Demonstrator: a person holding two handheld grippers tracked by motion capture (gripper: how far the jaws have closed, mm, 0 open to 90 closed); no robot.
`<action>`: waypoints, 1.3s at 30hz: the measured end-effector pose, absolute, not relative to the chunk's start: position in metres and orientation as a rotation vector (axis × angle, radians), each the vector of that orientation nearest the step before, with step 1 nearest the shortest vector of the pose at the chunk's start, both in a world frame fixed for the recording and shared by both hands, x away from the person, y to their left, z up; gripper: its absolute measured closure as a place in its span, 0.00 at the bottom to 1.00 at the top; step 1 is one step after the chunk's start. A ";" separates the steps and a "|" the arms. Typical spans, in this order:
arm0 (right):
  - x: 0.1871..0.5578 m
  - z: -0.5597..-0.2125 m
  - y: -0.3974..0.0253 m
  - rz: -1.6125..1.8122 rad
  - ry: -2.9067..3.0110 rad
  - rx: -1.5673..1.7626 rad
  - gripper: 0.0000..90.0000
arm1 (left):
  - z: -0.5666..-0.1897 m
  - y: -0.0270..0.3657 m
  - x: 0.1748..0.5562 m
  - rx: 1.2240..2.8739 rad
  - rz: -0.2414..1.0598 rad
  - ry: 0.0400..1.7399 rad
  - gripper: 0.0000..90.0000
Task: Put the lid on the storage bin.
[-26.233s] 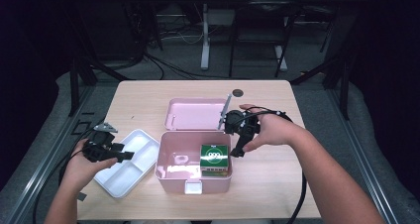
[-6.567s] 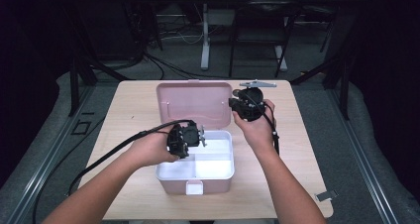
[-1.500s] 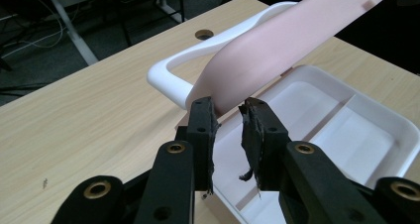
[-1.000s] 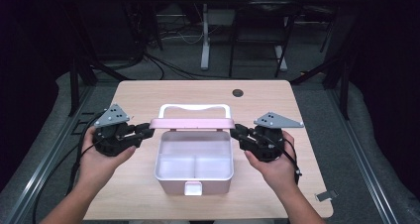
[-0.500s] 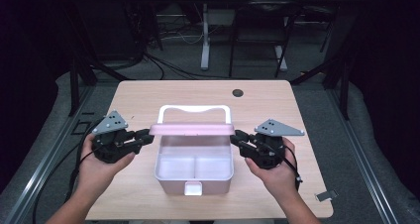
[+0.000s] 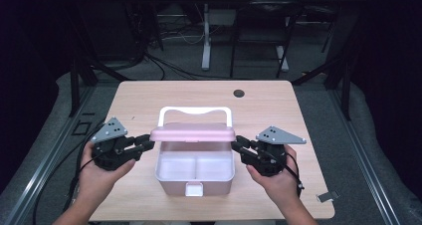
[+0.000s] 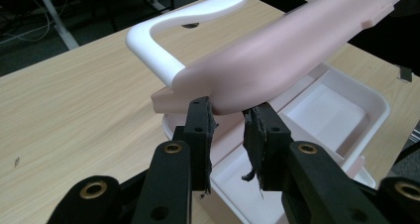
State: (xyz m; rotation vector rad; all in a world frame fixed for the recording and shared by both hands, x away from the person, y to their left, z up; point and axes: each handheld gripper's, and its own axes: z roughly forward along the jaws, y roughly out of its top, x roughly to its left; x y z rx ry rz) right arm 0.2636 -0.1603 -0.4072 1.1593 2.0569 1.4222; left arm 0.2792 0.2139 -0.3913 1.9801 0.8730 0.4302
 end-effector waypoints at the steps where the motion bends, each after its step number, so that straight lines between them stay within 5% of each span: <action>1: 0.263 -0.408 -0.160 1.436 2.062 1.150 0.82 | -0.392 0.214 0.279 1.976 0.425 0.876 0.80; 39: 0.242 -0.454 -0.165 1.476 2.087 1.162 0.82 | -0.444 0.223 0.260 1.925 0.347 0.887 0.80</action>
